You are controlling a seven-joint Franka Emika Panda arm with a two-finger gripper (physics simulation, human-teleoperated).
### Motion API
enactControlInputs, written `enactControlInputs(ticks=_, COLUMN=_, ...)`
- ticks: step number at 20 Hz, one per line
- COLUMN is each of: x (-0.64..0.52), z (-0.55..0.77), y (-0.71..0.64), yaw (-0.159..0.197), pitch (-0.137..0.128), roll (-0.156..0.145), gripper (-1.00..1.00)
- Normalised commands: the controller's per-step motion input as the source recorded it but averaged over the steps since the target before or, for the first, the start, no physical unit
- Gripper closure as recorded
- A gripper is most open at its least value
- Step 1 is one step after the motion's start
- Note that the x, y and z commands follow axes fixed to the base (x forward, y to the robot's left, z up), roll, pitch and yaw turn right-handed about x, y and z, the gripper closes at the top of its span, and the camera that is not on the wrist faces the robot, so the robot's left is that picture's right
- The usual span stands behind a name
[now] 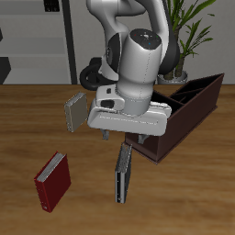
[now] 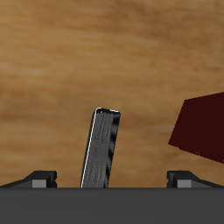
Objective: Place the red mug into the left desk caddy's right compartment and place the striped book into the left desk caddy's back compartment
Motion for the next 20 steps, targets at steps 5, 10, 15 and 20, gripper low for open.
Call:
enactControlInputs(ticks=5, x=0.07, z=-0.30, y=-0.02, yaw=-0.005, pitch=0.020, roll=0.001, gripper=-1.00)
enactControlInputs(ticks=10, x=0.07, z=-0.30, y=-0.03, yaw=-0.028, pitch=0.023, roll=-0.003, gripper=-1.00)
enactControlInputs(ticks=15, x=0.08, z=-0.27, y=-0.01, yaw=-0.003, pitch=0.043, roll=-0.011, gripper=-1.00)
enactControlInputs(ticks=20, x=-0.01, z=-0.24, y=0.09, yaw=-0.025, pitch=0.030, roll=0.023, gripper=1.00)
